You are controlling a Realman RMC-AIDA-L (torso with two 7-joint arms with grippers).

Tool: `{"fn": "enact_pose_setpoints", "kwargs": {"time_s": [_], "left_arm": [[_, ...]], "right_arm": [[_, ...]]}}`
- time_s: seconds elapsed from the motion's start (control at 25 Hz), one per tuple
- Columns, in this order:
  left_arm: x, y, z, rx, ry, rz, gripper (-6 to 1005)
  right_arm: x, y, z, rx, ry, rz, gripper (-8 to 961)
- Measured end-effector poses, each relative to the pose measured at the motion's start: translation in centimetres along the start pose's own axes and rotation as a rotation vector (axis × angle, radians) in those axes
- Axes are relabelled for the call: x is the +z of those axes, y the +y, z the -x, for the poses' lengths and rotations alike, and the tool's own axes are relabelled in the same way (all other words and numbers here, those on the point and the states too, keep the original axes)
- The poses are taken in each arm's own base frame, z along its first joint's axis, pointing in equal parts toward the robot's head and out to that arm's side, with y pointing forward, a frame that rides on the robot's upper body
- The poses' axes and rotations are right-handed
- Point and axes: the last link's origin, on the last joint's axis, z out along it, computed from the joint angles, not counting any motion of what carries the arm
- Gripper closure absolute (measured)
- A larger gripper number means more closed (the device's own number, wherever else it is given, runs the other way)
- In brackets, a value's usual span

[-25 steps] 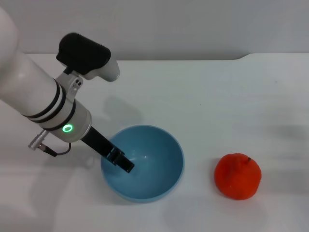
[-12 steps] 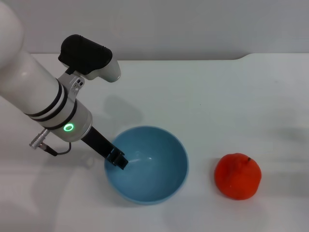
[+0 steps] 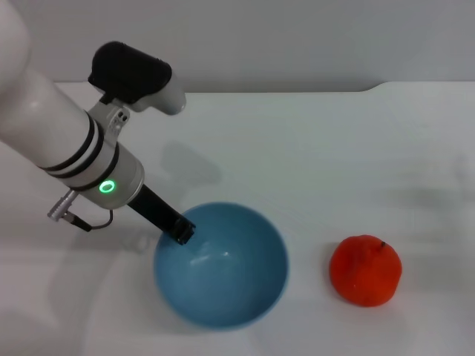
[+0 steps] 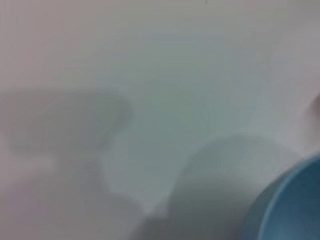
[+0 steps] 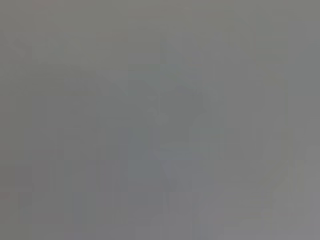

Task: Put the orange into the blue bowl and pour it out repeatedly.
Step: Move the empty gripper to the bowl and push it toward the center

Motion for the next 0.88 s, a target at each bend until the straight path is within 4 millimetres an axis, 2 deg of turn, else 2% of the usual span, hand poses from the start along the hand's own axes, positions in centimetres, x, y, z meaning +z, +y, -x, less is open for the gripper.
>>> {"fn": "enact_pose_setpoints", "kwargs": {"time_s": [0.16,0.28,0.44,0.56,0.68,0.88], "left_arm": [[-0.3,0.0,-0.3,-0.011,0.018,0.008,1000],[-0.6,0.0,-0.4,-0.019,0.029,0.007,1000],[-1.1,0.0,-0.7,-0.047,0.041,0.005,1000],[-1.6,0.0,-1.1,-0.042,0.066,-0.002,1000],[-2.1,0.1,-1.6,-0.033,0.088,-0.009,1000],[-2.4,0.1,-1.8,-0.024,0.099,-0.012,1000]], "right_arm": [[1.1,1.0,0.5,0.049,0.029,0.109,439],[1.6,1.3,0.7,0.078,0.048,0.141,439],[3.0,1.7,1.4,0.174,0.172,0.244,440],[4.2,2.0,2.8,0.217,0.317,0.332,440],[5.3,2.3,5.2,0.227,0.530,0.377,441],[6.2,3.5,9.1,0.126,0.826,0.361,441]]}}
